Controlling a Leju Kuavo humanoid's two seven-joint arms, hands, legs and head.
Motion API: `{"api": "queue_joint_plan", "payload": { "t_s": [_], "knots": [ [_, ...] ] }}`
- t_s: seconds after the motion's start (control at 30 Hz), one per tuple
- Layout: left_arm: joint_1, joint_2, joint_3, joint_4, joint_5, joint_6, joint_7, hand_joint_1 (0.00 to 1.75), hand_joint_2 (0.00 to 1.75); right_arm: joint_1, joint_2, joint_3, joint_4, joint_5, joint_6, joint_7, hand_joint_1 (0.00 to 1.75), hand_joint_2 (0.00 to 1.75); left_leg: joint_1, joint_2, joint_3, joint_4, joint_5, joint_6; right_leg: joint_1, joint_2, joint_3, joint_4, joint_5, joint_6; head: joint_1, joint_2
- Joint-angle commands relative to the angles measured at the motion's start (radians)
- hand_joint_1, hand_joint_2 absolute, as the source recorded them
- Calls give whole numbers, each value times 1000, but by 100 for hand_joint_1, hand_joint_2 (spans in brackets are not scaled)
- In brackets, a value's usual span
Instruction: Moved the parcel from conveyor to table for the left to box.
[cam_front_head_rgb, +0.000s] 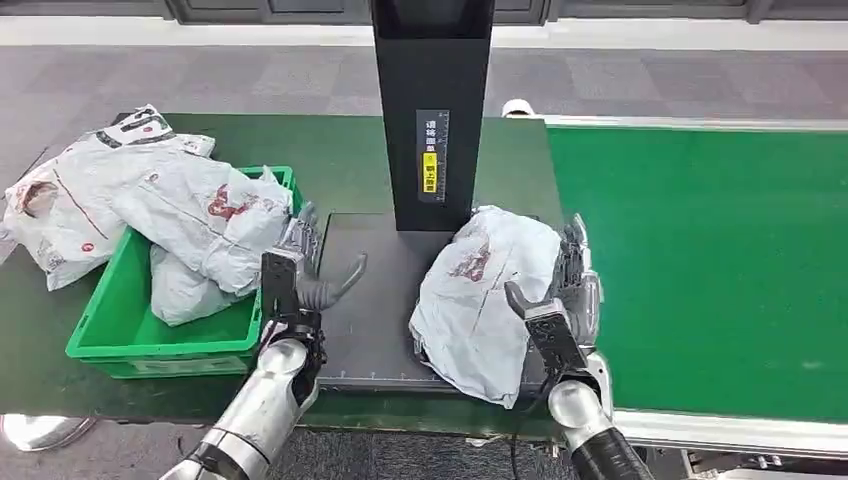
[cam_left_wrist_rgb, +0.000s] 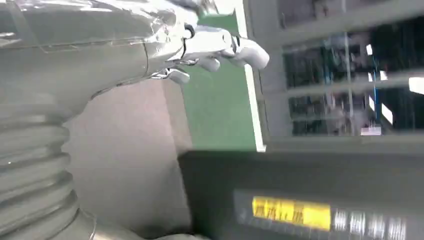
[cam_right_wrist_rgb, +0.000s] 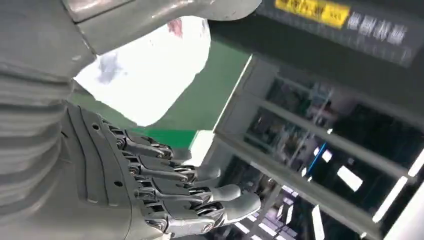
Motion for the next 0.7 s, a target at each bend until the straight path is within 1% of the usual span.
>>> {"api": "queue_joint_plan", "payload": {
  "t_s": [0.03, 0.1, 0.2, 0.43, 0.5, 0.57, 0.6, 0.7],
  "knots": [
    [-23, 12, -298, 165, -282, -77, 38, 0, 175, -93, 8, -132, 125, -28, -29, 16, 0, 175, 0, -1, 2, -1, 0, 1, 0, -2, 3, -1, 0, 0, 0, 0],
    [-45, -4, -324, 230, -321, -77, 42, 0, 175, -94, 7, -148, 121, -34, -26, 16, 0, 175, 0, 0, 3, -3, 0, 1, 0, -1, 5, -4, 1, 0, 0, 0],
    [-81, -17, -360, 321, -368, -101, 57, 0, 175, -110, 7, -157, 135, -39, -14, 20, 0, 175, -1, -1, 2, -1, 0, 0, -1, 0, 2, -1, 0, 0, 0, 0],
    [-86, -19, -360, 337, -371, -98, 52, 0, 175, -109, 9, -158, 138, -40, -16, 18, 0, 175, -1, 0, 1, 0, 0, 0, 0, 1, 1, -1, 0, 0, 0, 0],
    [-86, -19, -360, 337, -371, -98, 52, 0, 175, -109, 9, -158, 138, -40, -16, 18, 0, 175, 0, 1, 3, -2, 0, 0, 0, 2, 3, -3, 1, -1, 0, 0],
    [-86, -19, -360, 337, -371, -98, 52, 0, 175, -109, 9, -158, 138, -40, -16, 18, 0, 175, 0, 0, 2, -1, 0, 0, 0, 1, 3, -2, 0, 0, 0, 0],
    [-106, -18, -393, 370, -428, -89, 106, 0, 175, -107, 10, -158, 141, -44, -12, 18, 0, 175, -1, 1, 1, 0, -1, 0, -1, 2, 1, 0, 0, 0, 0, 0],
    [-149, -31, -430, 451, -501, -74, 170, 0, 175, -115, 16, -159, 157, -47, -10, 17, 0, 175, 1, 0, 2, -1, 0, 0, 1, 1, 3, -3, 1, 0, 0, 0]
  ]
}}
